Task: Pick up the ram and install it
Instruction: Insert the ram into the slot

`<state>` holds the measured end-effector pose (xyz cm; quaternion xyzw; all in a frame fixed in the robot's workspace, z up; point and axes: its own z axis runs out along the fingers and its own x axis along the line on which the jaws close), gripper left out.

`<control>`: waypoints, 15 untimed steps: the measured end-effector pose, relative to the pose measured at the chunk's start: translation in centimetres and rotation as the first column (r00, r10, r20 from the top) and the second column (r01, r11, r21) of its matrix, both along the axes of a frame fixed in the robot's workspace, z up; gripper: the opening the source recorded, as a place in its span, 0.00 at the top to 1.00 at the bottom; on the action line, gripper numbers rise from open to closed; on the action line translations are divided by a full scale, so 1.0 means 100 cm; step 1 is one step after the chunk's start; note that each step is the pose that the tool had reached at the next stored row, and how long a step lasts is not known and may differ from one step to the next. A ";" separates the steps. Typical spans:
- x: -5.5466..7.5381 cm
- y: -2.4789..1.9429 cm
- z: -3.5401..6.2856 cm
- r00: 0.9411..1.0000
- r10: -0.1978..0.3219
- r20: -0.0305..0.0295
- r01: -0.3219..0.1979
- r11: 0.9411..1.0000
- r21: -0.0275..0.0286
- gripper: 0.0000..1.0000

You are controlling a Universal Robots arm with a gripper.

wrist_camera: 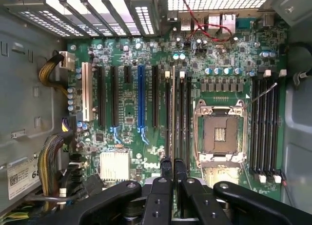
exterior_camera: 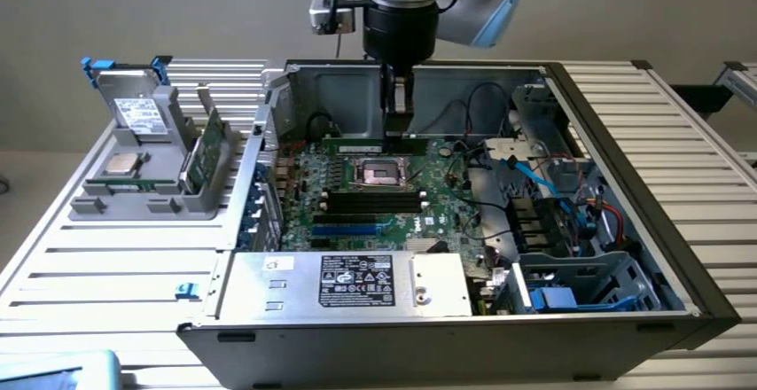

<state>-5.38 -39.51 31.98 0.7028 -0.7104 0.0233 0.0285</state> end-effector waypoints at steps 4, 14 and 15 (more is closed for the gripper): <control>0.001 0.0000 -0.0062 1.000 0.000 0.000 0.000 1.000 -0.007 0.87; 0.002 0.0000 -0.0244 1.000 0.000 0.000 0.000 1.000 -0.010 0.87; 0.002 0.0000 -0.0261 1.000 0.000 0.000 0.000 1.000 -0.010 0.87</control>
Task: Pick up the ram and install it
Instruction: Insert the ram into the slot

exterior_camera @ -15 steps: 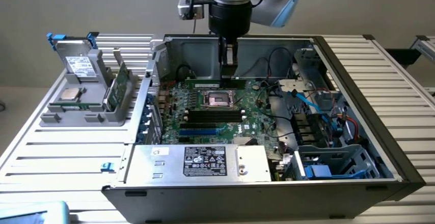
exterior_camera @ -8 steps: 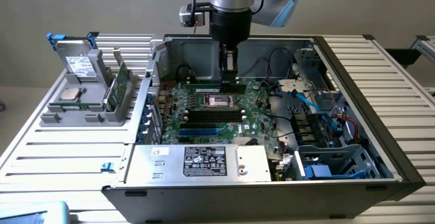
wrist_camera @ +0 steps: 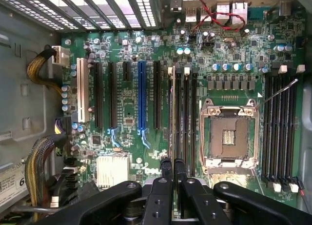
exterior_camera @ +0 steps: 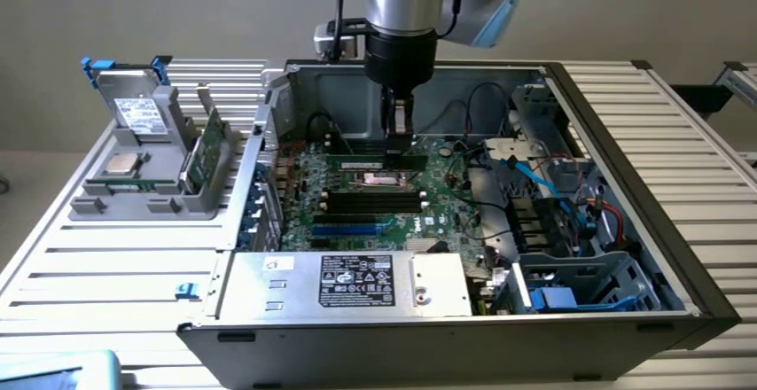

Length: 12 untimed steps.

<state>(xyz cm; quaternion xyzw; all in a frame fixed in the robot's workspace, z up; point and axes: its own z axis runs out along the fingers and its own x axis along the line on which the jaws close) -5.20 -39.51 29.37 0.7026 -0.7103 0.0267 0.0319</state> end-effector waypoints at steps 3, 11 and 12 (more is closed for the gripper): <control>0.000 0.0000 -0.0055 1.000 0.000 0.000 0.000 1.000 0.000 0.87; 0.000 0.0061 -0.0157 1.000 0.000 0.000 0.000 1.000 0.000 0.87; 0.000 0.0061 -0.0174 1.000 0.000 0.000 0.000 1.000 0.000 0.87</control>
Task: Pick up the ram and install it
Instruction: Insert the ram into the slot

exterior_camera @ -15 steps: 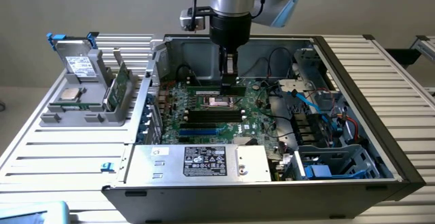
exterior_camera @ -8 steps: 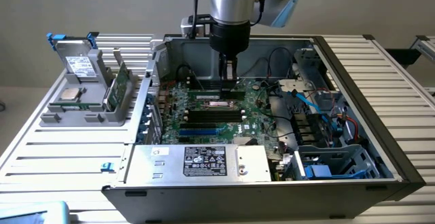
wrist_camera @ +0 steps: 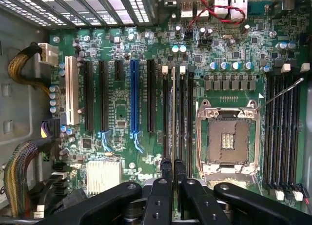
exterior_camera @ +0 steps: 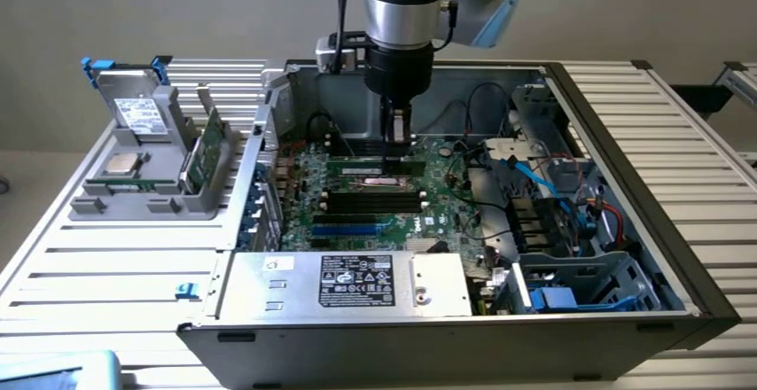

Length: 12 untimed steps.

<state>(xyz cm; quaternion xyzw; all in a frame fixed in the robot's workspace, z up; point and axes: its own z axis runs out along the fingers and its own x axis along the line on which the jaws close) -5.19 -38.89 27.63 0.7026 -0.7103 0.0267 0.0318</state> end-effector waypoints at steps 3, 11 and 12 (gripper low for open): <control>0.000 0.0000 -0.0055 1.000 0.000 0.000 0.000 1.000 0.000 0.87; 0.000 -0.0026 -0.0200 1.000 0.001 0.000 -0.001 1.000 0.000 0.87; 0.000 -0.0028 -0.0218 1.000 0.001 0.000 -0.001 1.000 0.000 0.87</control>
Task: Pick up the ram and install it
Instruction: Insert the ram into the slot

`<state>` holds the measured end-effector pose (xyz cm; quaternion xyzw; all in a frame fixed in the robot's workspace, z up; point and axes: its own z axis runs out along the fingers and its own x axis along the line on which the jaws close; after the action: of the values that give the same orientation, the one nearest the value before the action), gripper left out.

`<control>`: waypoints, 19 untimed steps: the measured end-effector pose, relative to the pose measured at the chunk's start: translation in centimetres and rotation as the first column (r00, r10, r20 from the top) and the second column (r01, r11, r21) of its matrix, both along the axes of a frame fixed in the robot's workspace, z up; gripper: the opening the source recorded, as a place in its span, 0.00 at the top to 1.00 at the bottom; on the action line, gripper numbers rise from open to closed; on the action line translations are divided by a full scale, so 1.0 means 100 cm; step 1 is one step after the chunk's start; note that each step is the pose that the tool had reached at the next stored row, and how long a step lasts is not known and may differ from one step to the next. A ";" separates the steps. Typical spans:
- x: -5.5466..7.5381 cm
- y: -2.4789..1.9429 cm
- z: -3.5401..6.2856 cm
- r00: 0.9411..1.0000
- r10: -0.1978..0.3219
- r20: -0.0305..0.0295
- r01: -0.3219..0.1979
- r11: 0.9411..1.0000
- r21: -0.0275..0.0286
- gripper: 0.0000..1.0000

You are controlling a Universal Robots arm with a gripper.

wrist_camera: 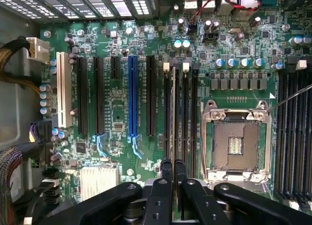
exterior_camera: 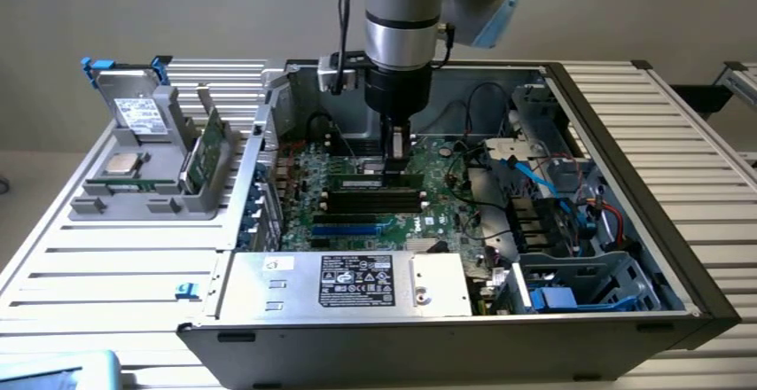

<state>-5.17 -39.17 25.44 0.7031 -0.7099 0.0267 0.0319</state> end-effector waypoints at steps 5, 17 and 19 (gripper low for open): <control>0.000 0.0000 -0.0082 1.000 0.006 0.000 -0.006 1.000 -0.002 0.87; -0.001 0.0001 -0.0108 1.000 0.016 0.014 -0.016 1.000 -0.006 0.87; -0.001 0.0000 -0.0114 1.000 0.016 0.023 -0.016 1.000 -0.010 0.87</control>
<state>-5.32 -39.17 24.30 0.7081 -0.7045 0.0387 0.0272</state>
